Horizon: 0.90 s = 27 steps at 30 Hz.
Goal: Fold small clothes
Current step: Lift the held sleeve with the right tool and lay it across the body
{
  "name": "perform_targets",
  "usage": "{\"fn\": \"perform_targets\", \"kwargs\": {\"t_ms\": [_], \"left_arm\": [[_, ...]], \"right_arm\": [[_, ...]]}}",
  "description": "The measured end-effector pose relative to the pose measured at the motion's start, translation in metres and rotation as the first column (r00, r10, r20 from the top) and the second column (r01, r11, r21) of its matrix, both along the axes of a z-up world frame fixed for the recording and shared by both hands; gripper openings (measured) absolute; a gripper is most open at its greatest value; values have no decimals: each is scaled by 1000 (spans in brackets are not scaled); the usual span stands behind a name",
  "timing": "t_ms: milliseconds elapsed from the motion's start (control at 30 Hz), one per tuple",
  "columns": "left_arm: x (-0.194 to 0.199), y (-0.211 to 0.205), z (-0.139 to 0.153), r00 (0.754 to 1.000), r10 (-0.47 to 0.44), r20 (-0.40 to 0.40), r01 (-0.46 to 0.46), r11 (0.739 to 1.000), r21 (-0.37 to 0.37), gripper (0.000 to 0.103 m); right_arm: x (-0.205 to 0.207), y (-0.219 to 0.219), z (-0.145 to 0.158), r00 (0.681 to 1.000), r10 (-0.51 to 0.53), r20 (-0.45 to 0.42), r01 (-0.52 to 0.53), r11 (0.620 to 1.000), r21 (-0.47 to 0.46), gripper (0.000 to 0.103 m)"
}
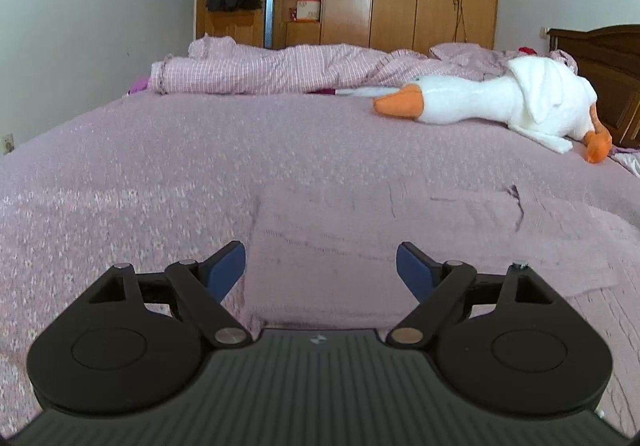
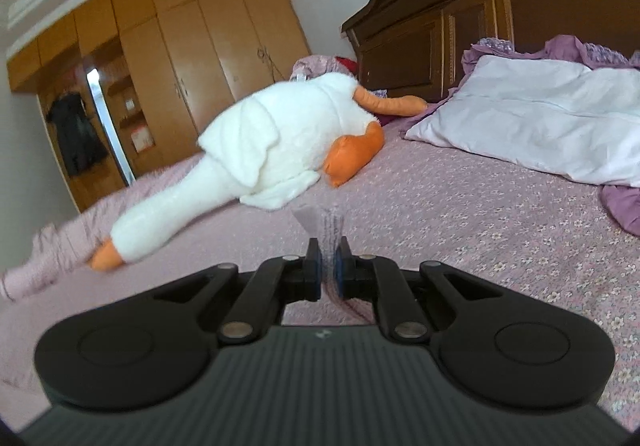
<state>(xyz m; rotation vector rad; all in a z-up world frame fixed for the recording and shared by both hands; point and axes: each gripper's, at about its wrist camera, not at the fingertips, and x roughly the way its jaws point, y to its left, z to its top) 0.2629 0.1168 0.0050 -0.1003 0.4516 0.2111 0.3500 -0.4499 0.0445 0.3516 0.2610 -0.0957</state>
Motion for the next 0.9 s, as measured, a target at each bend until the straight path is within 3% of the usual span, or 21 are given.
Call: {"fn": "perform_targets", "kwargs": {"t_ms": [200,367,533,733,900], "left_arm": [[-2,9,8,998,-1,59,-4,996,92,90],[2,24,10,998,40,55,-41,999,14,91],[2,27,12,997,44,60,-46,998,38,92],[-2,33,18,997,50,59,-50,999,6,92],[-6,48,28,995,77,69,-70,993,-94,94]], "right_arm": [[6,36,16,999,23,-36,-24,999,-43,10],[12,70,33,998,50,-43,-53,995,-79,10],[19,116,53,995,85,-43,-89,989,-122,10],[23,168,62,985,151,-86,-163,976,-146,10],[23,208,72,981,171,-89,-185,966,-183,10]]}}
